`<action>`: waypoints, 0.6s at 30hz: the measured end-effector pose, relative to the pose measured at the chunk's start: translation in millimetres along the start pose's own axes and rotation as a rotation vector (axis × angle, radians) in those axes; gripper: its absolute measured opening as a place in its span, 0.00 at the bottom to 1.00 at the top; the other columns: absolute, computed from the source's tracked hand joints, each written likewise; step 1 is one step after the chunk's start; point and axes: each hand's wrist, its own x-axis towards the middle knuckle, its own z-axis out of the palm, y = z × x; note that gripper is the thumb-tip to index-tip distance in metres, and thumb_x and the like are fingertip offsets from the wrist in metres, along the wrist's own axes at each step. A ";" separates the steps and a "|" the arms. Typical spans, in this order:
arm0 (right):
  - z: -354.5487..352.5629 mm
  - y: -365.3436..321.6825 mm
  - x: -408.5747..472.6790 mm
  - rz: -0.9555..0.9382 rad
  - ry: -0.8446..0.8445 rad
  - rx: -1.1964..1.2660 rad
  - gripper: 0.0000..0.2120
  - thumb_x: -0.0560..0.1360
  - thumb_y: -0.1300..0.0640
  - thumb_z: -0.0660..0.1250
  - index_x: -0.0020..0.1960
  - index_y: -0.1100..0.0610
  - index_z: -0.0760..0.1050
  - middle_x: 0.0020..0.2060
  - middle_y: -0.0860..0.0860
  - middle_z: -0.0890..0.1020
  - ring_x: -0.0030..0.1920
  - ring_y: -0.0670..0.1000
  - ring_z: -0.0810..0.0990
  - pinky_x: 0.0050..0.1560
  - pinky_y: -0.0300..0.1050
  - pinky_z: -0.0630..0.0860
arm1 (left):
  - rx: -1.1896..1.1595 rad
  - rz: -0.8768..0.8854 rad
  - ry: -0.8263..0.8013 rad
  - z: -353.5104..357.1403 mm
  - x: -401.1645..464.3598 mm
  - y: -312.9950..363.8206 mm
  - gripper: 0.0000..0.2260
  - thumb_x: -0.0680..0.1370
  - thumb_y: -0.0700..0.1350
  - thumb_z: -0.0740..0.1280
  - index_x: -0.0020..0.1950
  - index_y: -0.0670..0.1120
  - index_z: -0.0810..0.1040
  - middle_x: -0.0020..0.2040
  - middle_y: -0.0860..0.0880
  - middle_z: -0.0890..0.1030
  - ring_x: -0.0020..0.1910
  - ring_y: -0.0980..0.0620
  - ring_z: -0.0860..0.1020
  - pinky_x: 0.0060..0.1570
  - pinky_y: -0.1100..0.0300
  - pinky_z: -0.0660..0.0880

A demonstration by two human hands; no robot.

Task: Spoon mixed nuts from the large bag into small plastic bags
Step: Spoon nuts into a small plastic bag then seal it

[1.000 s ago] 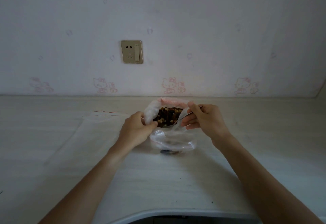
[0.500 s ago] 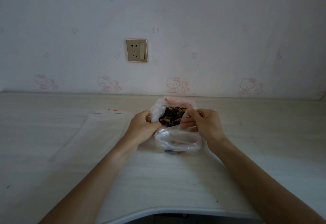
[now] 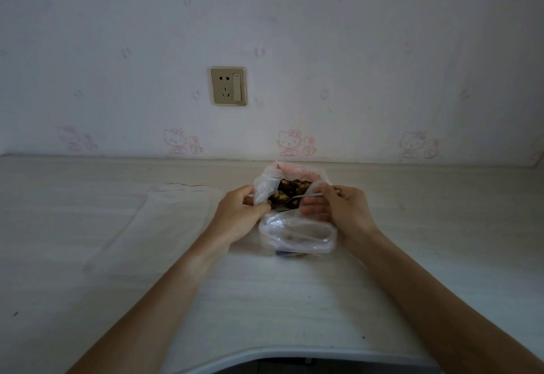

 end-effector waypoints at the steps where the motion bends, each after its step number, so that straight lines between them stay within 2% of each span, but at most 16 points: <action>1: -0.5 -0.4 0.1 0.007 0.001 0.011 0.16 0.85 0.58 0.63 0.46 0.66 0.82 0.39 0.61 0.88 0.39 0.59 0.88 0.36 0.45 0.85 | -0.010 -0.002 0.005 0.1 0.0 0.1 0.05 0.76 0.43 0.73 0.50 0.50 0.85 0.44 0.50 0.86 0.46 0.47 0.84 0.52 0.50 0.80; 5: -1.6 -3.2 -1.4 0.023 -0.003 0.052 0.17 0.85 0.56 0.62 0.49 0.68 0.81 0.39 0.61 0.88 0.38 0.58 0.88 0.34 0.45 0.83 | -0.062 -0.003 0.056 0.3 2.1 -2.6 0.04 0.77 0.46 0.74 0.51 0.51 0.85 0.45 0.48 0.87 0.48 0.46 0.85 0.54 0.48 0.80; 8: -4.4 -8.4 -3.3 0.004 0.003 0.067 0.16 0.86 0.56 0.60 0.51 0.68 0.80 0.39 0.60 0.88 0.37 0.58 0.88 0.29 0.44 0.81 | -0.079 0.013 0.089 0.0 4.2 -5.7 0.06 0.78 0.49 0.73 0.54 0.52 0.85 0.45 0.49 0.87 0.45 0.49 0.86 0.46 0.52 0.78; 12: -10.2 -16.3 -6.3 -0.037 0.008 0.055 0.16 0.86 0.56 0.60 0.52 0.67 0.79 0.39 0.60 0.88 0.37 0.57 0.88 0.30 0.46 0.83 | -0.079 -0.006 0.131 -2.5 5.8 -8.7 0.11 0.77 0.55 0.73 0.59 0.54 0.82 0.48 0.53 0.86 0.40 0.56 0.86 0.40 0.58 0.76; 15: -15.2 -22.8 -7.3 -0.080 0.016 0.051 0.16 0.86 0.55 0.60 0.50 0.65 0.79 0.39 0.61 0.88 0.38 0.57 0.88 0.31 0.46 0.83 | 0.024 -0.003 0.220 -7.3 4.4 -10.5 0.17 0.74 0.59 0.75 0.57 0.53 0.78 0.49 0.55 0.83 0.45 0.55 0.83 0.41 0.62 0.72; 18: -20.0 -29.8 -6.4 -0.105 0.016 0.068 0.16 0.86 0.56 0.60 0.49 0.65 0.79 0.39 0.62 0.87 0.37 0.59 0.88 0.29 0.46 0.81 | 0.097 0.054 0.289 -12.1 -0.2 -8.1 0.16 0.73 0.58 0.77 0.51 0.50 0.78 0.44 0.53 0.81 0.41 0.58 0.79 0.38 0.66 0.69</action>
